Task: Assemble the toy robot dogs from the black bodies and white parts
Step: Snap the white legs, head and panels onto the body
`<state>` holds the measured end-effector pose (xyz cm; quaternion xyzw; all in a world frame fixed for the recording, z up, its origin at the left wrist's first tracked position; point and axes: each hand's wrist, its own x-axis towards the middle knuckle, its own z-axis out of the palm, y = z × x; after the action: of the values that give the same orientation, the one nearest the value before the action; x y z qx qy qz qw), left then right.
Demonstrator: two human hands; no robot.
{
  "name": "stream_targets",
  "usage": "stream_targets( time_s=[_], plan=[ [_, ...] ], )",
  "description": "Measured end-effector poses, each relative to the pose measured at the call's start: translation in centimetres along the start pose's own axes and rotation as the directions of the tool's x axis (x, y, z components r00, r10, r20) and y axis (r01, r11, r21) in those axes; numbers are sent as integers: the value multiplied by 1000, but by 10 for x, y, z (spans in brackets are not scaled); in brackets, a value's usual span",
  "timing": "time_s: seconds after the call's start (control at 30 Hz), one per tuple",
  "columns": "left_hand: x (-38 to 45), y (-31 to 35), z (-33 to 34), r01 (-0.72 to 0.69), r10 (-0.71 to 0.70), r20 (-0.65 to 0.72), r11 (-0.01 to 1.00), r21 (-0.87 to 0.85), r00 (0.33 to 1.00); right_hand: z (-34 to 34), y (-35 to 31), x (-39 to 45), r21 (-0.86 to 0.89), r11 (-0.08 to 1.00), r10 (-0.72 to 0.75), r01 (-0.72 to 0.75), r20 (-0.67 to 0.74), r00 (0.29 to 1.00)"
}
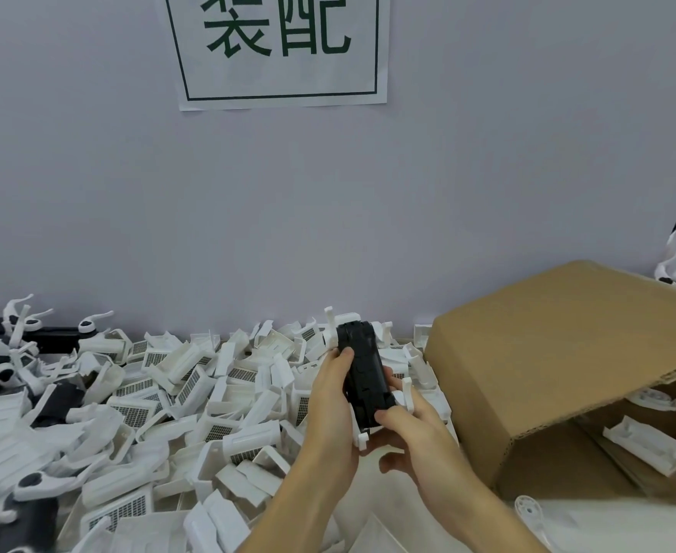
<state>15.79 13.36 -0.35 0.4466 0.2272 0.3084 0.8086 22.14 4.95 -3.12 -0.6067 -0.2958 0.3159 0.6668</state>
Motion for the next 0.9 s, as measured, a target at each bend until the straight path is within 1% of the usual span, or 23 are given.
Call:
stream_targets(
  time_s=[0.13,0.37,0.43,0.57,0.63,0.73,0.9],
  plan=[
    [0,1,0,20,-21,-5,1000,-22,1000,0,0,-1,-27,1000,-11,11,9,1000],
    [3,-3,-2,-43,43,5,998,48,999,2,0,2,-100,995,-11,8,-27,1000],
    [4,-3,-2,-42,41,9,997,59,999,2,0,2,-98,995,-14,12,-19,1000],
    [5,-5,-4,-50,50,10,997,63,999,1,0,0,-38,999,-24,23,-8,1000],
    [5,-5,-4,-41,41,9,997,67,999,2,0,1,-44,999,-24,24,-15,1000],
    [6,-6,-5,-21,21,-4,997,80,1000,1,0,2,-68,997,-23,24,15,1000],
    [6,-5,-4,-25,25,-3,996,84,1000,-2,1,4,-92,996,-10,14,42,999]
  ],
)
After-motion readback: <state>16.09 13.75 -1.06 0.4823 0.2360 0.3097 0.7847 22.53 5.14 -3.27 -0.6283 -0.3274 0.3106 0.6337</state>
